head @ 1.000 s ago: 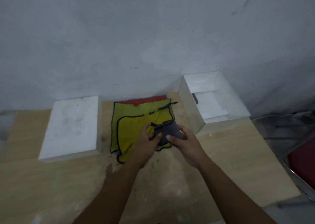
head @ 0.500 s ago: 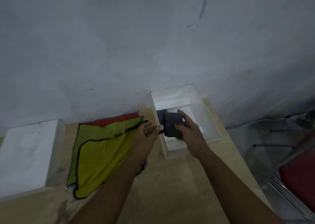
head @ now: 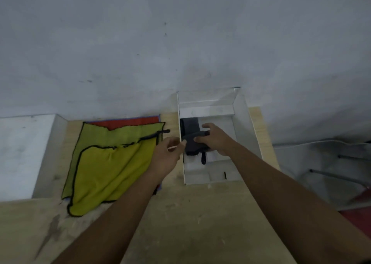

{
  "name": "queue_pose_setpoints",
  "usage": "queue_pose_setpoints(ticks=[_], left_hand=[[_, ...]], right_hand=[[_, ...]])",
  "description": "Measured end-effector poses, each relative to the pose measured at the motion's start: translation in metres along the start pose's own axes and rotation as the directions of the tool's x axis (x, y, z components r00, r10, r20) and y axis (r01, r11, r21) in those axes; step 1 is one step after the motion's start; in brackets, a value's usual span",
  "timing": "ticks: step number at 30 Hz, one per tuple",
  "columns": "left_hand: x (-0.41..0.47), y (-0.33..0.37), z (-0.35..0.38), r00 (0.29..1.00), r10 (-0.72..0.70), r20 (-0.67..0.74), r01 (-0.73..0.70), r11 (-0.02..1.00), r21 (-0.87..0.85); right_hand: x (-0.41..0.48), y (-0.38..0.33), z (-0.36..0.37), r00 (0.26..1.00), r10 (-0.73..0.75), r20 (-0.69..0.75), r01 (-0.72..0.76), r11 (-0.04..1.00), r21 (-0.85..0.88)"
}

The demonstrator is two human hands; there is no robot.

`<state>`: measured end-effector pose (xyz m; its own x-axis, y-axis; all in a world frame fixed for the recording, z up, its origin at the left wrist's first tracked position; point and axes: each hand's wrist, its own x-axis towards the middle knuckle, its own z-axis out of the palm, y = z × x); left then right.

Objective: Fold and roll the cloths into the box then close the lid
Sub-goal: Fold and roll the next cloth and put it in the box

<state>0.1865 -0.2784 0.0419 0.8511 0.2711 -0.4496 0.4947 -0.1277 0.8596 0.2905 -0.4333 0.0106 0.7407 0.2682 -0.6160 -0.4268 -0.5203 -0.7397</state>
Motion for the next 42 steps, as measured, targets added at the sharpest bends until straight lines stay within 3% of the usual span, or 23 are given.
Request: queue_pose_setpoints(ticks=[4,7,12,24,30,35,39,42], left_hand=[[0.002,-0.006,-0.002,1.000,0.015,0.016,-0.015,1.000,0.011],[0.001,-0.009,-0.003,1.000,0.006,0.019,-0.005,0.999,-0.044],[0.001,-0.010,0.001,1.000,0.014,0.006,-0.013,0.997,-0.082],[-0.006,-0.011,-0.012,1.000,0.025,0.015,-0.025,1.000,0.011],[-0.026,-0.022,-0.040,1.000,0.012,0.025,-0.012,1.000,0.003],[-0.047,-0.042,-0.086,1.000,0.003,-0.005,-0.003,0.998,0.061],[-0.064,-0.078,-0.134,0.991,-0.075,-0.107,0.091,0.985,0.148],[-0.080,-0.117,-0.174,0.969,-0.124,-0.212,0.158,0.976,0.151]], right_hand=[[0.022,0.021,0.013,0.993,0.064,-0.098,-0.056,0.995,0.084],[0.031,0.032,0.020,0.981,0.045,-0.190,-0.049,0.999,-0.016],[0.038,0.032,0.032,0.973,0.046,-0.227,-0.086,0.982,-0.170],[0.016,0.022,0.032,0.936,-0.045,-0.349,-0.031,0.977,-0.212],[-0.040,-0.029,0.022,0.831,-0.178,-0.528,0.148,0.984,-0.099],[-0.100,-0.082,0.062,0.761,-0.372,-0.532,0.381,0.919,-0.098],[-0.118,-0.080,0.127,0.813,-0.412,-0.412,0.412,0.907,-0.094],[-0.115,-0.048,0.182,0.927,-0.271,-0.259,0.260,0.963,-0.078]])
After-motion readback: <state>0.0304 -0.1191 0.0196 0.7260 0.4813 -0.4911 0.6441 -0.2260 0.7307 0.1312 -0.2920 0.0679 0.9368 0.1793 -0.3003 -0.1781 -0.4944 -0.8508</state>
